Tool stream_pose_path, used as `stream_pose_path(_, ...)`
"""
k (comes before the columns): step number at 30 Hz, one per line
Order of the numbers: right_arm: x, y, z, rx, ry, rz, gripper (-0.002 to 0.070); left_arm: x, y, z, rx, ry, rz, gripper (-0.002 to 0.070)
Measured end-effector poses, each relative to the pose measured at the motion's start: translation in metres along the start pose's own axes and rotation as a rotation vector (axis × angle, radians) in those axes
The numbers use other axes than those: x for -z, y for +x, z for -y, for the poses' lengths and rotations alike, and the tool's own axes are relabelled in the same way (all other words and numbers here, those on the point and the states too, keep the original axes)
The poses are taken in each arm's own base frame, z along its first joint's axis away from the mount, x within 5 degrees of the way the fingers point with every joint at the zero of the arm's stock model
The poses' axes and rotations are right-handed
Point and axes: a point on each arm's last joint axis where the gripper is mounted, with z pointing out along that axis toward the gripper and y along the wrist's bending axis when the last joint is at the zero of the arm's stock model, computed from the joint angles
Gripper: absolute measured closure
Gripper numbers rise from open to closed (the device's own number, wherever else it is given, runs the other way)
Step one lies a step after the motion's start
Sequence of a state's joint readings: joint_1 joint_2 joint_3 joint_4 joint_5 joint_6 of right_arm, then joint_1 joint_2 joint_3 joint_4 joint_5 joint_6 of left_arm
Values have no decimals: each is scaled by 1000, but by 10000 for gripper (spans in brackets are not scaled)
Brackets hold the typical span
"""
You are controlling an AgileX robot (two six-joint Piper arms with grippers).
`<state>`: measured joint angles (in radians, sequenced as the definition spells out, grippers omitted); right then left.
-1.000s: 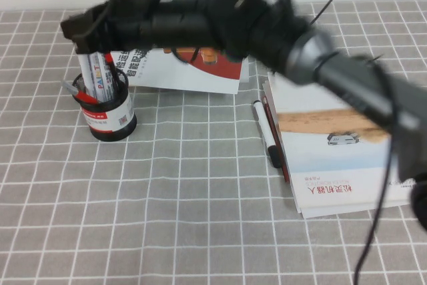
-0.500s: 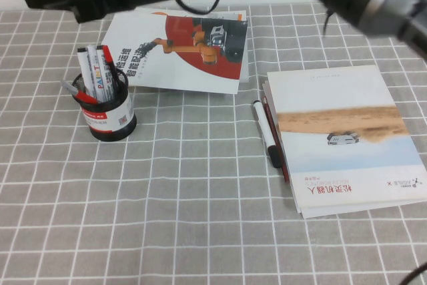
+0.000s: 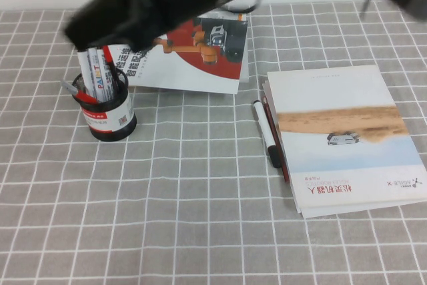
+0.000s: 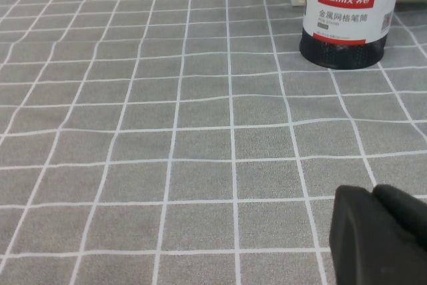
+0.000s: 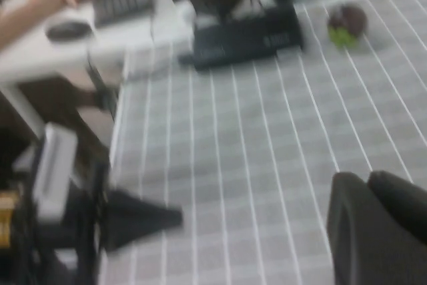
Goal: Put the pen into the pen holder
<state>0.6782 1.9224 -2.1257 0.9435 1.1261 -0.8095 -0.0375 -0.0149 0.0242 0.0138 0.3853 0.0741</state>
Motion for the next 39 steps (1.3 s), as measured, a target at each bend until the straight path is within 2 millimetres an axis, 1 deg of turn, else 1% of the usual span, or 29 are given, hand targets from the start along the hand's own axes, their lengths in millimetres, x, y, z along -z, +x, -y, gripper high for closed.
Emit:
stream_pose_path(2, 11, 1, -1, 14, 44, -50, 688, 0, 0, 0, 0, 0, 0, 678)
stream_pose_path(5, 28, -2, -8, 39, 123, -110, 688, 0, 0, 0, 0, 0, 0, 678)
stream_pose_path(9, 55, -6, -28, 75, 205, -127, 688, 0, 0, 0, 0, 0, 0, 678)
stream_pose_path(12, 72, 0, -44, 70, 271, -86, 688, 0, 0, 0, 0, 0, 0, 678)
stream_pose_path(13, 78, 5, -49, 62, 299, -64, 688, 0, 0, 0, 0, 0, 0, 678)
stream_pose_path(15, 86, 18, -57, 41, 359, -17, 688, 0, 0, 0, 0, 0, 0, 678)
stream_pose_path(17, 96, 39, -66, 15, 438, 48, 688, 0, 0, 0, 0, 0, 0, 678)
stream_pose_path(24, 129, 122, -100, -55, 661, 217, 688, 0, 0, 0, 0, 0, 0, 678)
stream_pose_path(27, 137, 162, -111, -81, 736, 250, 688, 0, 0, 0, 0, 0, 0, 678)
stream_pose_path(29, 143, 183, -116, -86, 791, 283, 688, 0, 0, 0, 0, 0, 0, 678)
stream_pose_path(32, 152, 206, -123, -67, 864, 331, 688, 0, 0, 0, 0, 0, 0, 678)
stream_pose_path(35, 159, 224, -129, -55, 918, 368, 688, 0, 0, 0, 0, 0, 0, 678)
stream_pose_path(39, 165, 240, -134, -17, 967, 388, 688, 0, 0, 0, 0, 0, 0, 678)
